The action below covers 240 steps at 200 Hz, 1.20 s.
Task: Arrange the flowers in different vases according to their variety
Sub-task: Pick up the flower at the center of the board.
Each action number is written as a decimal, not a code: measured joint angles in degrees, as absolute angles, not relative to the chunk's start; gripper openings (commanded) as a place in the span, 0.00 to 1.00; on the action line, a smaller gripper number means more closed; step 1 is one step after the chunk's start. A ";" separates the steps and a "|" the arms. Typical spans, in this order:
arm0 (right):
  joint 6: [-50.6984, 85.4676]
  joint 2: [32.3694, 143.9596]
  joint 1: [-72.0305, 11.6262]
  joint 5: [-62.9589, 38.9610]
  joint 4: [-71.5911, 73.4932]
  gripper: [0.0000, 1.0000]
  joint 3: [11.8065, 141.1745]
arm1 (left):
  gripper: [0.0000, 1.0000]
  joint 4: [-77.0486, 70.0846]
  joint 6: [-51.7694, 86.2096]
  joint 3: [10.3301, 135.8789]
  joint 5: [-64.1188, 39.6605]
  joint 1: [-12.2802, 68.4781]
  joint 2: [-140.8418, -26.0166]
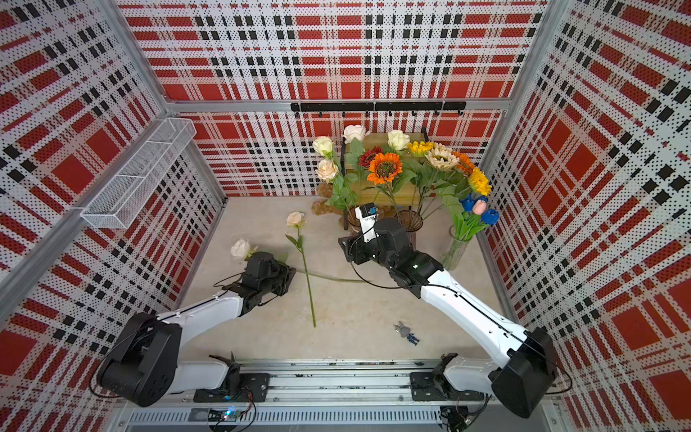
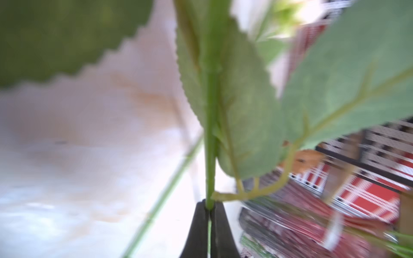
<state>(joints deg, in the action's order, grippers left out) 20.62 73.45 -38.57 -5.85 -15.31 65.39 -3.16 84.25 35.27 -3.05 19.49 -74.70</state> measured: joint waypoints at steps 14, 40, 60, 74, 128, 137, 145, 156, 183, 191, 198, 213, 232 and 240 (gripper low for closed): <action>20.49 75.77 -39.20 -8.21 -16.64 0.80 67.18 | 0.00 2.33 79.72 41.52 -1.13 19.73 -71.75; 19.77 80.31 -42.04 -11.03 -19.09 0.84 71.57 | 0.00 13.13 69.12 55.53 3.05 20.78 -70.00; 19.09 83.15 -44.71 -13.39 -19.92 0.84 74.28 | 0.00 19.70 60.88 63.59 4.84 21.87 -69.80; 18.87 85.14 -46.24 -14.81 -20.34 0.84 76.44 | 0.00 23.53 55.75 67.18 5.19 22.26 -69.80; 17.10 90.59 -50.22 -15.14 -22.94 0.82 85.52 | 0.00 36.60 40.88 77.71 5.54 23.75 -75.11; 16.86 91.35 -50.63 -14.20 -23.42 0.82 86.89 | 0.00 37.89 39.66 77.97 5.91 24.43 -75.48; 16.64 92.07 -51.00 -13.15 -23.81 0.82 88.07 | 0.00 38.92 38.85 77.97 6.37 25.06 -75.53; 16.36 92.95 -51.29 -11.44 -24.25 0.82 89.27 | 0.00 40.01 38.04 77.97 7.05 25.96 -75.50; 15.64 94.80 -51.55 -8.19 -25.08 0.80 91.29 | 0.00 41.25 36.97 77.97 7.90 27.07 -75.48; 15.29 95.59 -51.55 -7.60 -25.36 0.80 92.01 | 0.00 41.56 36.86 77.97 7.94 27.14 -75.44; 14.90 96.42 -51.55 -7.14 -25.56 0.79 92.73 | 0.00 41.76 36.82 77.97 7.92 27.27 -75.40; 14.15 98.13 -51.53 -6.24 -26.17 0.79 93.91 | 0.00 41.93 36.82 77.97 7.94 27.42 -75.37; 13.37 99.44 -51.53 -5.21 -26.72 0.78 94.02 | 0.00 42.11 36.84 77.97 7.90 27.44 -75.31; 13.15 99.70 -51.53 -4.99 -26.72 0.77 93.95 | 0.00 42.11 36.84 77.97 7.88 27.46 -75.18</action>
<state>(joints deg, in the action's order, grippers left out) 13.15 99.70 -51.53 -4.99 -26.72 93.95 42.11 36.84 77.97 7.88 27.46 -75.18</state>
